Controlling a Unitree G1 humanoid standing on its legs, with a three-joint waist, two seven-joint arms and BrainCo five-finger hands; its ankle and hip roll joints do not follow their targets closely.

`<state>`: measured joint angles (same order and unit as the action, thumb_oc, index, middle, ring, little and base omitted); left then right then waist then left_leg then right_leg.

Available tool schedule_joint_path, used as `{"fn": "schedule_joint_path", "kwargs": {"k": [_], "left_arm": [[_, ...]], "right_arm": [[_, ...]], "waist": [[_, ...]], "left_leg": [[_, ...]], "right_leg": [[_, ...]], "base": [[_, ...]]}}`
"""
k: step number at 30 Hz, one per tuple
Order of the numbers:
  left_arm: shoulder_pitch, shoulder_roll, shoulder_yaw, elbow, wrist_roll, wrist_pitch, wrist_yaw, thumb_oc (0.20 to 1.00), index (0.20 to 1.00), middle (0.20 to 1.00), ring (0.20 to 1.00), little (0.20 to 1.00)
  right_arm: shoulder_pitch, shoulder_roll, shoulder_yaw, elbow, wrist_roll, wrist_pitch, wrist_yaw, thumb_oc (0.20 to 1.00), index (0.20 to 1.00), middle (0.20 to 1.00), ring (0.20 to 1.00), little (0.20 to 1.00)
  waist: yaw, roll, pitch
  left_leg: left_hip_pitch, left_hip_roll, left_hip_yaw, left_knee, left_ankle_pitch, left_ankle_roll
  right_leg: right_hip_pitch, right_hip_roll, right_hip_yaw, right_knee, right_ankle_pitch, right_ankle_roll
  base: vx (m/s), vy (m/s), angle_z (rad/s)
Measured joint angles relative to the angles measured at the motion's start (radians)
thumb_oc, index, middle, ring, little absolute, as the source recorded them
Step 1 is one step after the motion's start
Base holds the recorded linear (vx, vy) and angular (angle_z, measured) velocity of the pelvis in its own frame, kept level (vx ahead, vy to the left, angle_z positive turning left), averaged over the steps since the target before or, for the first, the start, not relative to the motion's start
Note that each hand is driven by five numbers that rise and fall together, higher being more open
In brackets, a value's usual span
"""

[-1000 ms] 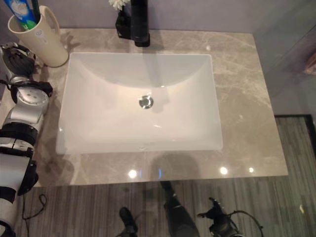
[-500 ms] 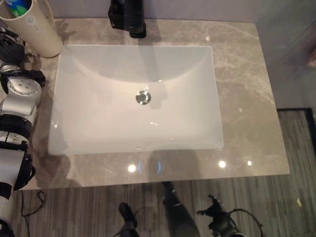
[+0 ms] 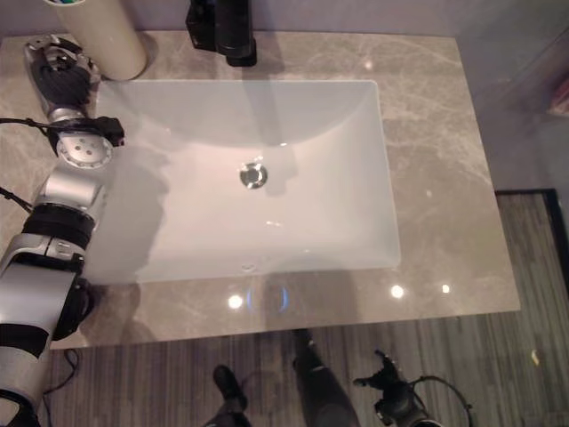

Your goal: Put brush and paste in cup on sink, flatten towel.

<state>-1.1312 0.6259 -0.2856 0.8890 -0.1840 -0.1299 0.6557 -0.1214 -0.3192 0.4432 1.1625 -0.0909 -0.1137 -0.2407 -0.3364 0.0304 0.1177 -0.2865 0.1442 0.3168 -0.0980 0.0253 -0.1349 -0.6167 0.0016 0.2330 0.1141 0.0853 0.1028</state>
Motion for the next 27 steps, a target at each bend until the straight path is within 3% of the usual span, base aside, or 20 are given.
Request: {"fn": "schedule_joint_path", "kwargs": {"k": [20,27], "left_arm": [[-0.001,0.017,-0.054,0.006,0.007,-0.033,-0.044,0.2,0.2,0.2,0.2,0.2],[0.034,-0.02,-0.103,-0.009,0.006,-0.027,-0.093,0.2,0.2,0.2,0.2,0.2]], "right_arm": [[0.0,0.0,0.0,0.001,0.0,0.0,0.0,1.0,1.0,1.0,1.0,1.0],[0.0,0.0,-0.001,-0.001,0.0,0.0,0.0,1.0,1.0,1.0,1.0,1.0]], "waist": [[-0.01,-0.015,-0.009],[-0.013,-0.04,-0.025]], "left_leg": [[0.001,-0.005,0.011,0.001,-0.001,0.001],[0.024,-0.008,0.012,0.003,-0.001,0.002]], "right_leg": [[-0.007,0.0,0.01,0.005,0.005,0.002],[0.016,0.001,0.01,0.006,0.005,0.002]], "base": [[0.0,-0.001,0.0],[0.0,0.003,0.0]]}}
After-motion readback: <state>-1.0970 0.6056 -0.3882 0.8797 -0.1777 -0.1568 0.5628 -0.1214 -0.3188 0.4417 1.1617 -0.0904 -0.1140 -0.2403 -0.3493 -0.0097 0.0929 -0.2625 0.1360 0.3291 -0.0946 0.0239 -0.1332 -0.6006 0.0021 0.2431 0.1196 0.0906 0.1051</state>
